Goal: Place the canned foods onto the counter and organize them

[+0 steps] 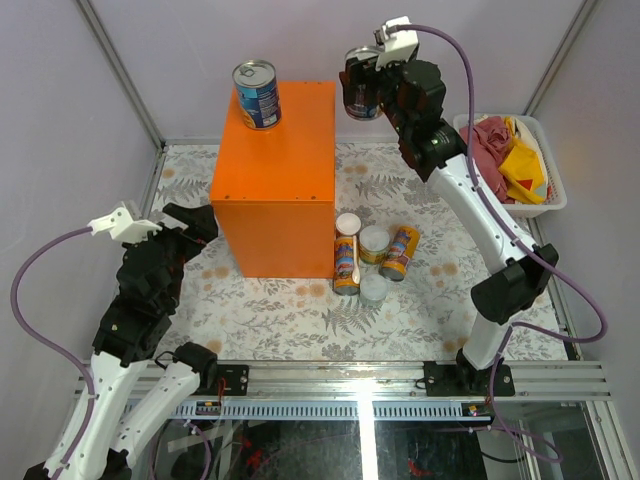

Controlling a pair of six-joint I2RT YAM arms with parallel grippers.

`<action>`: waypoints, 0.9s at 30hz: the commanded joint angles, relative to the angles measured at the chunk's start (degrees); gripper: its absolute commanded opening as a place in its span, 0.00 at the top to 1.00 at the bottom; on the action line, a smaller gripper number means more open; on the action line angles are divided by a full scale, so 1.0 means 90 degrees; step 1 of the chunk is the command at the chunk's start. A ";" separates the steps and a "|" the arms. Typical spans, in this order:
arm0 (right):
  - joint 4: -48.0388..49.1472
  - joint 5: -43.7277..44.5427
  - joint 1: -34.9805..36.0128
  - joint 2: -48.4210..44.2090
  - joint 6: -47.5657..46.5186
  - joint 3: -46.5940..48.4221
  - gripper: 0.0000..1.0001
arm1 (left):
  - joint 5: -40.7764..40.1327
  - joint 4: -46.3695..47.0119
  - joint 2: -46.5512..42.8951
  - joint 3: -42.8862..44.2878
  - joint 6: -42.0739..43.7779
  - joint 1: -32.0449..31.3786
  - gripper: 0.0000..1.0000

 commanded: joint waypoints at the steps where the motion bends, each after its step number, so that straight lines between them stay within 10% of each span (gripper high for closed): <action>1: 0.1720 -0.0345 0.0172 -0.0041 -0.0097 0.1142 1.00 | 0.0253 0.0191 0.0069 0.0231 0.0247 -0.0026 0.08; 27: 0.1365 -0.0864 0.0536 0.1544 0.0257 0.2796 1.00 | 0.0407 0.2060 0.1354 0.0673 0.0966 -0.0027 0.07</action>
